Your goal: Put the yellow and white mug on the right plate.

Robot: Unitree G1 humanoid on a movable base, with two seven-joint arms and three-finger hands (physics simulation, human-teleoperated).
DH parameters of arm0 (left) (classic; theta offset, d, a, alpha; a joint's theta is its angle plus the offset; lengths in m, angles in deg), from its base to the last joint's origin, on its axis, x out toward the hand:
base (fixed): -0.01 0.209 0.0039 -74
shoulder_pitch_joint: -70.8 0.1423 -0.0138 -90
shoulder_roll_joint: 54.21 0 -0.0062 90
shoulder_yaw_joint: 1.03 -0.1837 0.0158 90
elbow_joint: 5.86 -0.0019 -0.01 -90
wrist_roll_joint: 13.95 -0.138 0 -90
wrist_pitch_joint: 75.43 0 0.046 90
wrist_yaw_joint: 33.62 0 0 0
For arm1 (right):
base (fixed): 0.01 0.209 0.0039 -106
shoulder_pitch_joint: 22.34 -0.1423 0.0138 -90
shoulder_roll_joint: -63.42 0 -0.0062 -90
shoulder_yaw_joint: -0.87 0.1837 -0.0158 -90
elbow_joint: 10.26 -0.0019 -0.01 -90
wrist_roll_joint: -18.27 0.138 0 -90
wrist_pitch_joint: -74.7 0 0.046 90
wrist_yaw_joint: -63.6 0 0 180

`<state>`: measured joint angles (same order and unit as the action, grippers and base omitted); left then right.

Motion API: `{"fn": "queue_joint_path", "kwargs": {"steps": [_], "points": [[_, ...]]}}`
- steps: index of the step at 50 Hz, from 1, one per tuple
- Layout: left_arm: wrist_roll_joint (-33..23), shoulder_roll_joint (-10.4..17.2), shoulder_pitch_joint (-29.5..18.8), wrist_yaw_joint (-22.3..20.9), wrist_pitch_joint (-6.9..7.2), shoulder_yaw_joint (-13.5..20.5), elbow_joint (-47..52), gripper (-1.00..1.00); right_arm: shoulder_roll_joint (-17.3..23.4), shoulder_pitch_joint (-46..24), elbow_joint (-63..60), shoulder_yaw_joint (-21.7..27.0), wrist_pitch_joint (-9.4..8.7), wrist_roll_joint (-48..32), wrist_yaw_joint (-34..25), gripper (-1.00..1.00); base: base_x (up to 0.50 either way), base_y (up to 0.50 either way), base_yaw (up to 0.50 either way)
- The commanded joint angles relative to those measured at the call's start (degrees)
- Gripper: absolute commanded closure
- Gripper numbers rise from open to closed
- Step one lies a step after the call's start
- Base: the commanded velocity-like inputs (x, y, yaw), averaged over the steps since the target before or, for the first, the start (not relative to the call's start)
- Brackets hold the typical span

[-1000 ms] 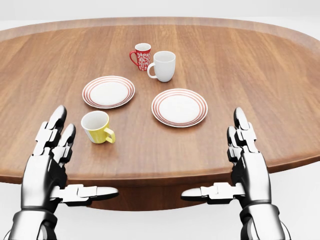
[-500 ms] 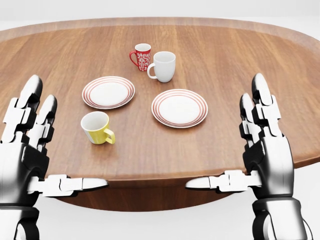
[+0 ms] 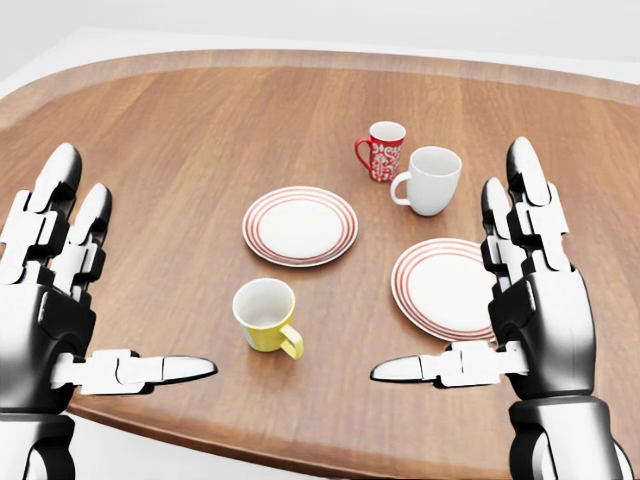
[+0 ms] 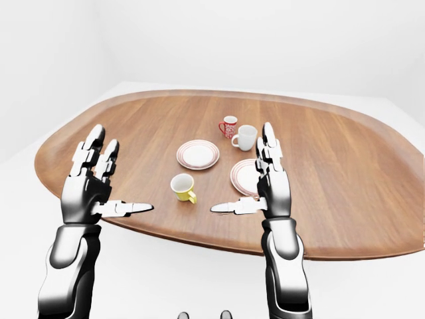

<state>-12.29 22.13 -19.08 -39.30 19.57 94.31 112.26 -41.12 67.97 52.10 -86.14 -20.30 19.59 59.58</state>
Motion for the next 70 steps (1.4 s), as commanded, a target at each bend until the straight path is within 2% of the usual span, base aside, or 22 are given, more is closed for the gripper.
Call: {"fn": "queue_joint_path", "kwargs": {"steps": [1, 9, 13, 32, 34, 37, 40, 46, 56, 58, 60, 70], "points": [[-0.1, -0.1, 0.1, -0.1, 0.00, -0.1, 0.0, -0.89, -0.1, 0.1, 0.3, -0.1, 0.00, 0.3, -0.2, -1.00, 0.44, 0.09, 0.42], [-0.1, -0.1, 0.1, -0.2, 0.00, -0.2, -0.6, -0.89, -0.1, -0.9, 1.6, 0.7, 0.00, 0.6, 1.3, -1.00, 0.12, 0.12, 0.05], [0.0, -0.1, 0.2, -0.2, 0.00, -0.2, -0.4, -0.89, 0.0, 0.1, 0.4, -0.2, 0.00, 1.3, 0.0, -1.00, 0.00, 0.00, 0.00], [-0.1, -0.1, 0.3, -0.3, 0.00, -0.4, 0.1, -0.89, 0.1, 0.1, 0.4, 0.0, 0.00, 0.7, -0.5, -1.00, 0.49, 0.11, 0.00], [-0.2, -0.2, 0.4, -0.3, 0.00, -0.4, 0.2, -0.89, -0.6, -0.2, 0.3, 1.0, 0.00, 2.6, 0.0, -1.00, 0.49, 0.11, 0.00], [-0.2, -0.2, 0.3, -0.4, 0.00, -0.5, -0.3, -0.88, -0.4, -0.3, 0.6, 1.2, 0.00, 2.1, 1.1, -1.00, 0.07, 0.02, 0.00], [-0.2, -0.2, 0.5, -0.4, 0.00, -0.5, 0.5, -0.89, 0.5, -0.4, 2.1, 0.3, 0.00, -1.7, 1.7, -1.00, 0.00, 0.00, 0.17], [-0.3, -0.2, 0.5, -0.4, 0.00, -0.5, 0.7, -0.89, 0.0, -0.8, 2.7, 0.4, 0.00, -1.4, 1.7, -1.00, 0.00, 0.00, 0.50], [-0.4, -0.2, 0.5, -0.5, 0.00, -0.6, 0.9, -0.88, 0.2, -1.7, 4.0, 0.4, 0.00, -1.0, 2.2, -1.00, 0.00, 0.00, 0.00], [-0.6, -0.2, 0.6, -0.6, 0.00, -0.8, 1.1, -0.88, 0.4, -1.2, 2.7, 0.3, 0.00, -0.2, 1.0, -1.00, 0.00, 0.00, 0.00], [-0.7, -0.2, 0.6, -0.7, 0.00, -0.9, 1.2, -0.89, -0.7, 0.0, 0.0, 1.3, 0.00, 4.0, -0.5, -1.00, 0.15, 0.05, 0.00], [-0.9, -0.3, 0.7, -0.8, 0.00, -1.0, 0.7, -0.88, 0.1, -0.6, 1.9, 0.2, 0.00, 0.8, 1.0, -1.00, 0.34, 0.10, 0.00]]}}
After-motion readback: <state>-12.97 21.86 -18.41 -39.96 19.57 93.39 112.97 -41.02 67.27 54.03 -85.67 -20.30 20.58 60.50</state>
